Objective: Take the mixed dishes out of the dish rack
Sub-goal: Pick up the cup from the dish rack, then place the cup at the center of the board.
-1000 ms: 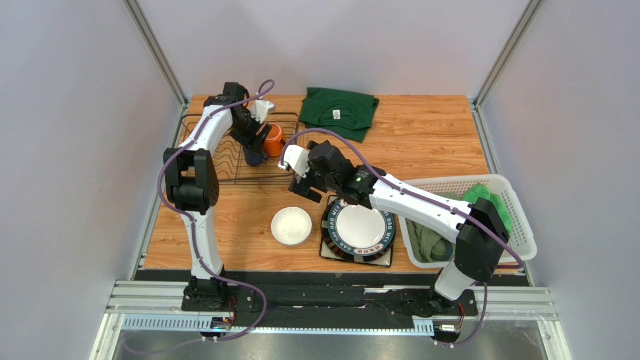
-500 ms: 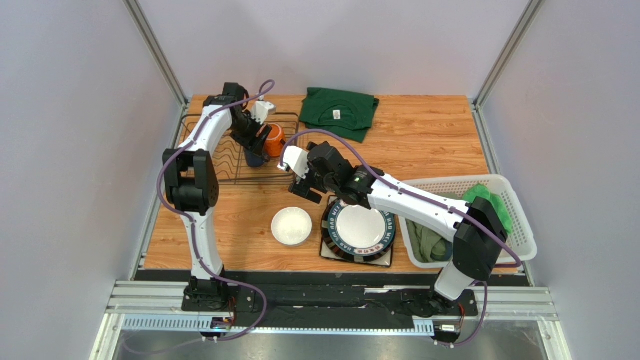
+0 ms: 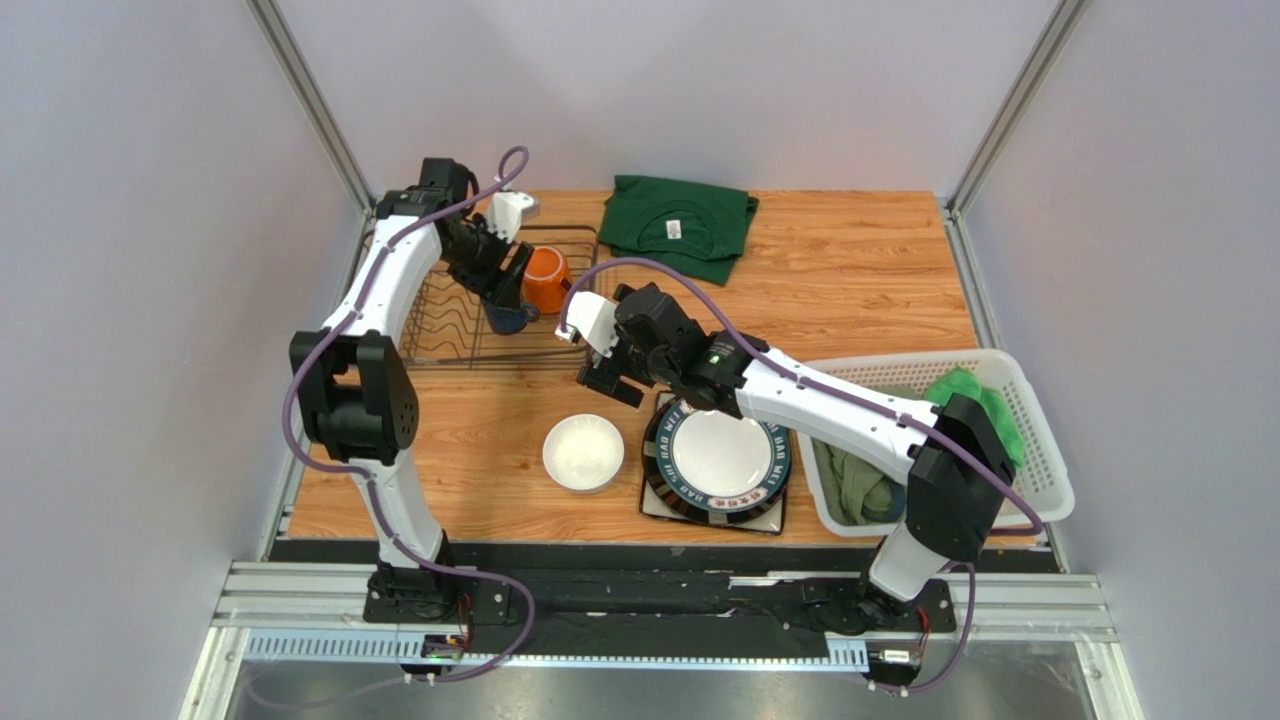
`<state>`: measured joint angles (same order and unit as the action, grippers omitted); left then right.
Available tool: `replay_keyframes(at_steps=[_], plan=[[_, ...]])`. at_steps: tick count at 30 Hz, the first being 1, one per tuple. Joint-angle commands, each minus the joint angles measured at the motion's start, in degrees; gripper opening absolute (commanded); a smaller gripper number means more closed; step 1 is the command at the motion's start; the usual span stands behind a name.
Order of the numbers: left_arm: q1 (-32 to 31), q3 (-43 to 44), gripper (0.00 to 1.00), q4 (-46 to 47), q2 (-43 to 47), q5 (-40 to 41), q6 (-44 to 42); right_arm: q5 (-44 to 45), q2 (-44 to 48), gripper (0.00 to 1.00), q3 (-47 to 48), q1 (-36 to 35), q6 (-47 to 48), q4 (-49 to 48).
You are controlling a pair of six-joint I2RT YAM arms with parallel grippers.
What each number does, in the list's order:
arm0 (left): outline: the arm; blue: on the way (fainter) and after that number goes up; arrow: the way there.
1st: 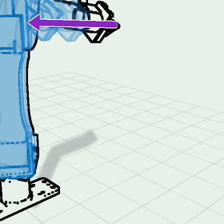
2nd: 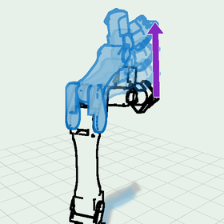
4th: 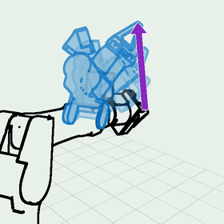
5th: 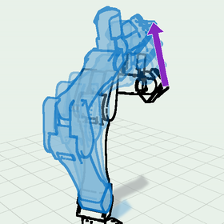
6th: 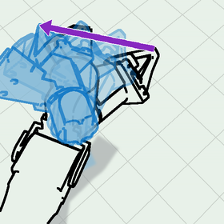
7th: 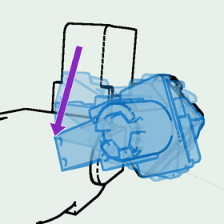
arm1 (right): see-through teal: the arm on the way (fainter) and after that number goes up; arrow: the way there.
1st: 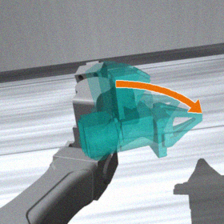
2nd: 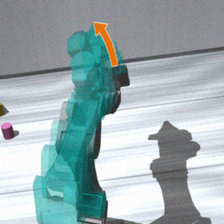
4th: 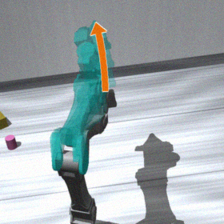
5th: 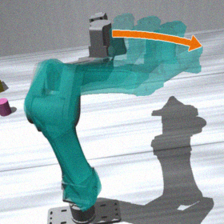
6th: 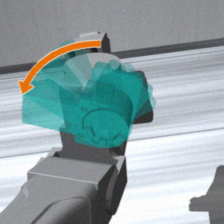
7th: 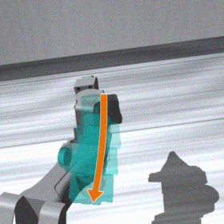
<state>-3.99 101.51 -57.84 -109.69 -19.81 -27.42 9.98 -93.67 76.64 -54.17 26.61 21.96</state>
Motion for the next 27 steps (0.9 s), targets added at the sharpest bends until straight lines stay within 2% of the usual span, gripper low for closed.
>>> replay_keyframes(at_steps=[1, 7, 13, 16, 19, 27], plan=[[1.3, -1.1, 0.29, 1.2, 7.3, -5.7, 3.4, -0.3, 2.5, 0.92, 0.8, 0.6, -2.1, -2.1], [2.1, -4.0, 0.27, 3.4, 11.7, -13.7, 7.6, -2.0, 3.9, 0.92, 1.8, 2.1, -5.6, -2.1], [2.8, -7.1, 0.20, 6.9, 14.8, -22.6, 12.6, -5.1, 6.2, 0.91, 1.8, 5.9, -10.3, -2.5], [3.0, -8.7, 0.14, 8.9, 16.3, -25.7, 14.8, -7.2, 7.4, 0.91, 1.7, 8.6, -12.4, -2.9], [3.5, -10.7, 0.01, 10.9, 17.7, -29.8, 16.8, -9.1, 8.2, 0.91, 1.4, 11.0, -14.0, -2.9], [5.9, -15.4, 0.00, 16.4, 19.7, -41.3, 22.9, -18.1, 8.4, 0.90, 1.7, 15.3, -18.3, -2.9]])
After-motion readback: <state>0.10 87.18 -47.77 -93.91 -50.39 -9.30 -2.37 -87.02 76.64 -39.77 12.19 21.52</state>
